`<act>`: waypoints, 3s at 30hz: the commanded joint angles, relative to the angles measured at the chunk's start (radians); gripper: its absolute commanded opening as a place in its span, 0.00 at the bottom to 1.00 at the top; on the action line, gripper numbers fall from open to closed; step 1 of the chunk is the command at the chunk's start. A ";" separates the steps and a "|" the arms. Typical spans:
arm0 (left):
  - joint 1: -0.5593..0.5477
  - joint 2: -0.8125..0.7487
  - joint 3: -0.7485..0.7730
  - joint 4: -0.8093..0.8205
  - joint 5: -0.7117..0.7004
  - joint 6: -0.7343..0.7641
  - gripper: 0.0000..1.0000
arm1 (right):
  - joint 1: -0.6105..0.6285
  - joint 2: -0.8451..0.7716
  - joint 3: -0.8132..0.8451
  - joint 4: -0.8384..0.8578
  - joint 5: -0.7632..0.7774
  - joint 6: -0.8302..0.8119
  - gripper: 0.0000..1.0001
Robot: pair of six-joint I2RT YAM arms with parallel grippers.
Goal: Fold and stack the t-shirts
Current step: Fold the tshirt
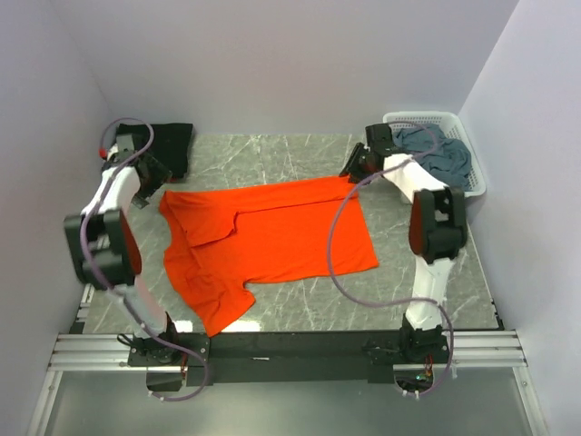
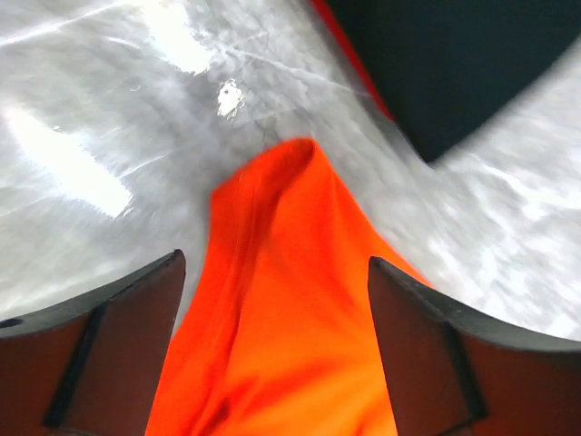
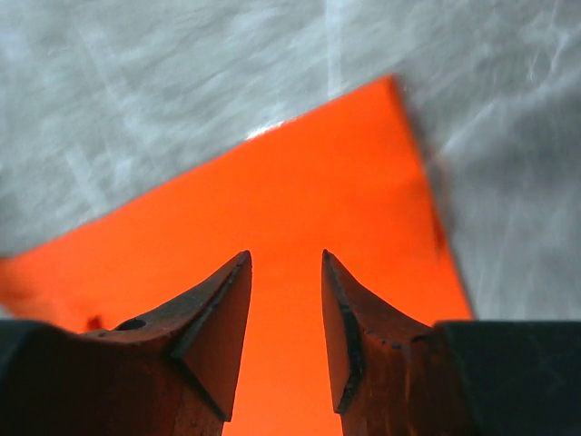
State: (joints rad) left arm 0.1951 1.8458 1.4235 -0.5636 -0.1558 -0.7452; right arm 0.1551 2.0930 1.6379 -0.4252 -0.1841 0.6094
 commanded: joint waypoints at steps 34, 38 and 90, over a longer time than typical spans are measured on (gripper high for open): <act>-0.103 -0.573 -0.729 -0.188 -0.062 -0.143 0.44 | 0.354 -0.794 -0.885 0.071 0.046 -0.137 0.44; -0.112 -0.517 -0.732 -0.182 -0.080 -0.154 0.44 | 0.351 -0.789 -0.888 0.086 0.035 -0.145 0.44; 0.026 -0.528 -0.672 -0.190 -0.050 -0.143 0.67 | 0.258 -0.846 -0.948 0.115 -0.006 -0.149 0.43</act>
State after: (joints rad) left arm 0.2192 1.2797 0.7242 -0.8173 -0.2264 -0.9203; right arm 0.4183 1.2659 0.6991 -0.3363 -0.1856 0.4595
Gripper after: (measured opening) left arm 0.674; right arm 0.434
